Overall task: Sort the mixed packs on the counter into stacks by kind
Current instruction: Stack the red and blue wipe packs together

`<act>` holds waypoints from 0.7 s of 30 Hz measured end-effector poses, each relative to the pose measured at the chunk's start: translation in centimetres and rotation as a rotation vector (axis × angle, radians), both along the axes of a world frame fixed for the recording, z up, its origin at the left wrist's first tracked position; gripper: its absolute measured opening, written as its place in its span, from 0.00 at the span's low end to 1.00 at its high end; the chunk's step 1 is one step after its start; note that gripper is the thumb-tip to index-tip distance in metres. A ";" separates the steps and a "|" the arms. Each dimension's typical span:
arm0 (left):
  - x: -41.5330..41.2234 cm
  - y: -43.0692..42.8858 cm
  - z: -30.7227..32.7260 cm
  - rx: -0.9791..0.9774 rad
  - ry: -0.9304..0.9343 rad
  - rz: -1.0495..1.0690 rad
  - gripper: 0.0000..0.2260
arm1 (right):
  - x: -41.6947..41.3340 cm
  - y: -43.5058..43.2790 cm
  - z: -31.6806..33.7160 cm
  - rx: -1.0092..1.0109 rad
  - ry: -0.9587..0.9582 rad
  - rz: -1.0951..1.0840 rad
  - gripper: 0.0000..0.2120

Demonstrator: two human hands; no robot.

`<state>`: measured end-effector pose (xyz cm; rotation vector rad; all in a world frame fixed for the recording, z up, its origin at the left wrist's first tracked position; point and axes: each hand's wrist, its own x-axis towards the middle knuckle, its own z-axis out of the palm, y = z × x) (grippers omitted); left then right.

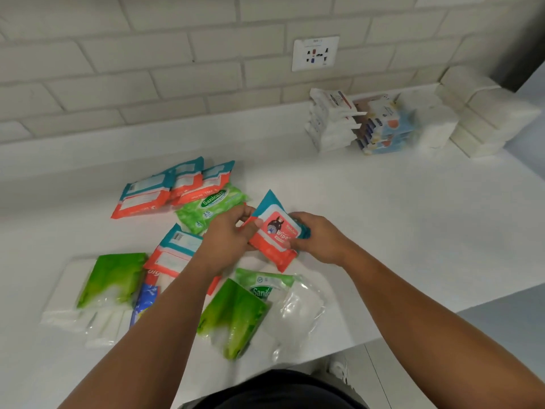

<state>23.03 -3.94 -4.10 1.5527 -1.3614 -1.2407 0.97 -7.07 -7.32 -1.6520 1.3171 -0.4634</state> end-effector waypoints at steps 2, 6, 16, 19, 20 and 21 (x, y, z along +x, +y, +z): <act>-1.5 -0.2 0.7 0.008 0.069 0.037 0.05 | -1.5 0.2 0.5 0.003 -0.038 -0.038 0.19; -4.5 -1.3 1.1 0.050 0.263 0.107 0.05 | -4.7 0.5 1.3 0.014 -0.021 -0.102 0.15; -14.8 -2.4 -1.4 0.266 0.323 0.129 0.21 | -13.1 1.4 0.7 0.214 -0.240 -0.291 0.19; -17.1 -2.3 -2.6 0.290 0.207 0.099 0.21 | -14.6 1.6 0.0 0.260 -0.285 -0.339 0.19; -17.7 -2.4 -2.8 0.298 0.171 0.109 0.24 | -15.0 1.5 -0.3 0.278 -0.286 -0.340 0.19; -18.1 -2.5 -3.1 0.307 0.129 0.115 0.28 | -15.3 1.5 -0.5 0.295 -0.277 -0.333 0.18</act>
